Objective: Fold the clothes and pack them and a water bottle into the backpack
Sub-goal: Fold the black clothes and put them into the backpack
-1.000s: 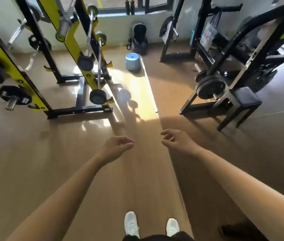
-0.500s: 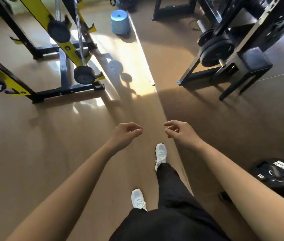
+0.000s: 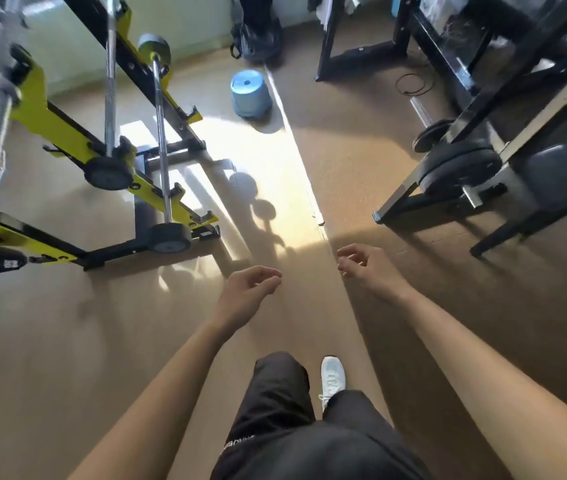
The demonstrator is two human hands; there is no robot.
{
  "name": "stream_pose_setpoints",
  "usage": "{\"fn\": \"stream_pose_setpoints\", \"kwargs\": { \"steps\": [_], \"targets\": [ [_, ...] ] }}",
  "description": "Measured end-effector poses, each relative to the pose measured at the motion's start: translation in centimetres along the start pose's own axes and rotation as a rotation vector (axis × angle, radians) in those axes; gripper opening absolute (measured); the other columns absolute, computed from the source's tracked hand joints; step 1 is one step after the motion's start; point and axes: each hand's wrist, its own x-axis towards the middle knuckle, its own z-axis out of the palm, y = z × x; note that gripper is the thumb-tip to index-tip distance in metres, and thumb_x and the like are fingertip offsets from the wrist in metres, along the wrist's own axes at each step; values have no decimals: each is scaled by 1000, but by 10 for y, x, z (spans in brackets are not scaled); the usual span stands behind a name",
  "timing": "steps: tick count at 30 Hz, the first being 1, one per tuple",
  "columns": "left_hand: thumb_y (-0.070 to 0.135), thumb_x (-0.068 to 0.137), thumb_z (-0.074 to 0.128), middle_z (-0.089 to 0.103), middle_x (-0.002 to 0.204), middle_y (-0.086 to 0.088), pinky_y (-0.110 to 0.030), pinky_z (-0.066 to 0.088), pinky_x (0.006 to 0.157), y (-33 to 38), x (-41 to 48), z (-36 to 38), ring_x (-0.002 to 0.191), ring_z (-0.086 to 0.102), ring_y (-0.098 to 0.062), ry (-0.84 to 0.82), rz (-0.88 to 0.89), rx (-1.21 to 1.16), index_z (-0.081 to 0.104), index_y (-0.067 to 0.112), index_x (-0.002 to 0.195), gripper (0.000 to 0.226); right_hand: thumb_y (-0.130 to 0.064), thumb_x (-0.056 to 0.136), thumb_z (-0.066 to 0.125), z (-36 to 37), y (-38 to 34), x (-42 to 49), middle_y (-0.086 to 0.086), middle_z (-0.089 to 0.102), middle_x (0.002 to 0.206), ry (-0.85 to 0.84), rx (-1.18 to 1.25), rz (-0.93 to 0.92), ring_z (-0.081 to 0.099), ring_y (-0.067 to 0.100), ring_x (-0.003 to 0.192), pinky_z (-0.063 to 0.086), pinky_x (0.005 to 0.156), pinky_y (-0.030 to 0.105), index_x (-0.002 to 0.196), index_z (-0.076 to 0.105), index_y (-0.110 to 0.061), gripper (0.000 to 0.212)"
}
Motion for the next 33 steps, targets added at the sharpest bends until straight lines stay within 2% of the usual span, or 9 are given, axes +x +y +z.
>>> {"fn": "stream_pose_setpoints", "kwargs": {
  "steps": [3, 5, 7, 11, 15, 18, 24, 30, 33],
  "targets": [
    [32, 87, 71, 80, 98, 0, -49, 55, 101, 20, 52, -13, 97, 75, -21, 5, -22, -41, 81, 21, 102, 21, -29, 101, 62, -20, -29, 58, 4, 72, 105, -14, -23, -8, 69, 13, 89, 58, 82, 30, 125, 66, -15, 29],
    [27, 93, 71, 80, 99, 3, -47, 55, 101, 32, 92, -23, 94, 75, -19, 0, -30, -46, 80, 22, 104, 15, -31, 101, 61, -31, -45, 97, 1, 72, 106, -19, -82, -11, 69, 9, 88, 55, 76, 24, 123, 66, -18, 26],
    [33, 91, 71, 80, 98, 4, -46, 56, 100, 45, 137, -34, 93, 75, -19, -9, -39, -69, 80, 26, 102, 16, -31, 101, 61, -40, -60, 139, 2, 73, 108, -10, -97, 5, 71, 10, 88, 53, 74, 23, 123, 66, -20, 25],
    [43, 82, 68, 80, 99, 5, -42, 54, 98, 79, 226, -63, 94, 75, -17, -45, -46, -122, 79, 30, 101, 26, -32, 102, 59, -55, -99, 217, 3, 71, 114, -11, -110, 46, 71, 14, 93, 58, 87, 38, 129, 63, -16, 32],
    [28, 95, 69, 79, 101, 1, -36, 54, 90, 121, 308, -92, 94, 75, -19, -70, -41, -140, 79, 22, 105, 16, -32, 102, 58, -75, -143, 291, 5, 70, 117, -1, -118, 47, 70, 19, 96, 57, 93, 46, 131, 62, -14, 34],
    [23, 98, 67, 80, 101, 0, -31, 54, 86, 155, 371, -109, 95, 75, -21, -82, -32, -123, 79, 18, 107, 16, -31, 102, 58, -93, -165, 349, 5, 70, 116, 7, -108, 62, 69, 19, 96, 57, 93, 44, 132, 62, -14, 34],
    [27, 99, 66, 80, 102, 3, -40, 55, 99, 231, 512, -132, 97, 75, -16, -94, -40, -56, 77, 21, 108, 16, -24, 101, 61, -137, -192, 492, 11, 72, 113, 48, -48, 52, 71, 24, 92, 57, 87, 39, 128, 65, -9, 31],
    [56, 71, 66, 80, 98, 9, -45, 54, 100, 317, 637, -151, 94, 75, -11, -85, -50, -51, 78, 33, 97, 36, -24, 101, 59, -186, -234, 632, 3, 71, 109, 15, -34, 71, 69, 15, 91, 53, 79, 28, 124, 67, -15, 26],
    [47, 78, 66, 80, 97, 10, -40, 55, 98, 350, 696, -166, 91, 75, -9, -70, -62, -88, 77, 33, 97, 26, -24, 101, 59, -207, -264, 697, 1, 71, 106, -1, -59, 65, 69, 13, 89, 55, 80, 28, 123, 68, -15, 25]
  ]
}}
